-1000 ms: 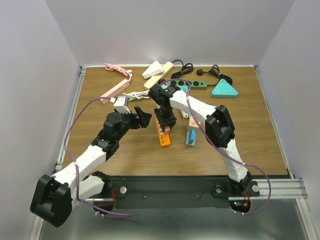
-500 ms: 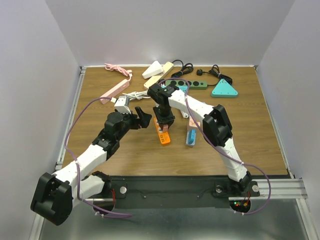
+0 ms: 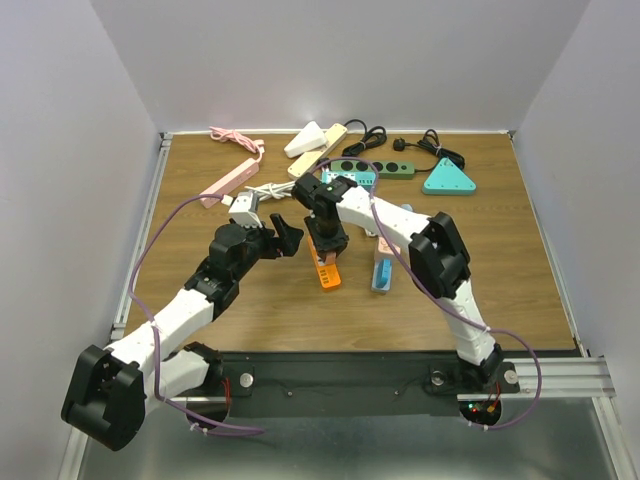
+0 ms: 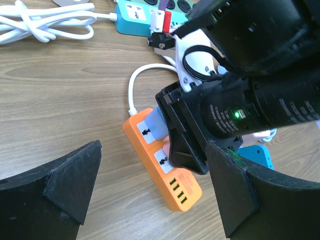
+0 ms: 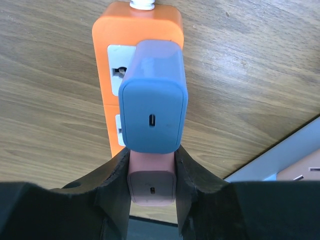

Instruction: Insert the plug

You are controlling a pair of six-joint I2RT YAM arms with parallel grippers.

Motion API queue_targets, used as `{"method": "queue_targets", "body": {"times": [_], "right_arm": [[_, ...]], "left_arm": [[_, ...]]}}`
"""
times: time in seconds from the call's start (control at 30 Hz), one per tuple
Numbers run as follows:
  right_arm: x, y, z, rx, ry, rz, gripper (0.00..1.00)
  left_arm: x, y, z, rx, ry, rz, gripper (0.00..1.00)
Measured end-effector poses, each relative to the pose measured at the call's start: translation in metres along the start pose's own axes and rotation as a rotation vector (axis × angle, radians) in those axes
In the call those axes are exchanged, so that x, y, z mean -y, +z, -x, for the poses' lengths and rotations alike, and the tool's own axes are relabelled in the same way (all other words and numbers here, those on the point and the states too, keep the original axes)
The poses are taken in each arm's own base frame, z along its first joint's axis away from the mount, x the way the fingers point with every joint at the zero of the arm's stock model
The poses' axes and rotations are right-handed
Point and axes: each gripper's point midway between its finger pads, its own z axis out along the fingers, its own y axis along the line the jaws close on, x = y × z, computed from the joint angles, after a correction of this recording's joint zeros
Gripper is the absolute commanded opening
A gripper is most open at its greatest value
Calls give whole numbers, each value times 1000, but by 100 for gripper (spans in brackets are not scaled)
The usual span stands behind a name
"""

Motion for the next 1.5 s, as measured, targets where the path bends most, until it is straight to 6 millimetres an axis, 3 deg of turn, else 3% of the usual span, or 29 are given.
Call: {"method": "queue_targets", "body": {"times": [0.37,0.8,0.93,1.07,1.27,1.43,1.5], "right_arm": [[-9,11,-7,135,-5,-13,0],[-20,11,12,179,-39,12,0],[-21,5,16,203,-36,21,20],[-18,2,18,216,-34,7,49],[-18,1,28,261,-34,-4,66],[-15,-1,31,278,-37,-18,85],[-12,-5,30,284,-40,-27,88]], "left_arm": [[0,-1,0,-1,0,1,96],[-1,-9,5,14,0,17,96],[-2,-9,6,8,1,29,97],[-4,-9,7,9,3,42,97],[-9,-13,5,-2,4,65,97],[-11,-16,14,16,11,94,98],[-11,-17,20,24,14,105,99]]}}
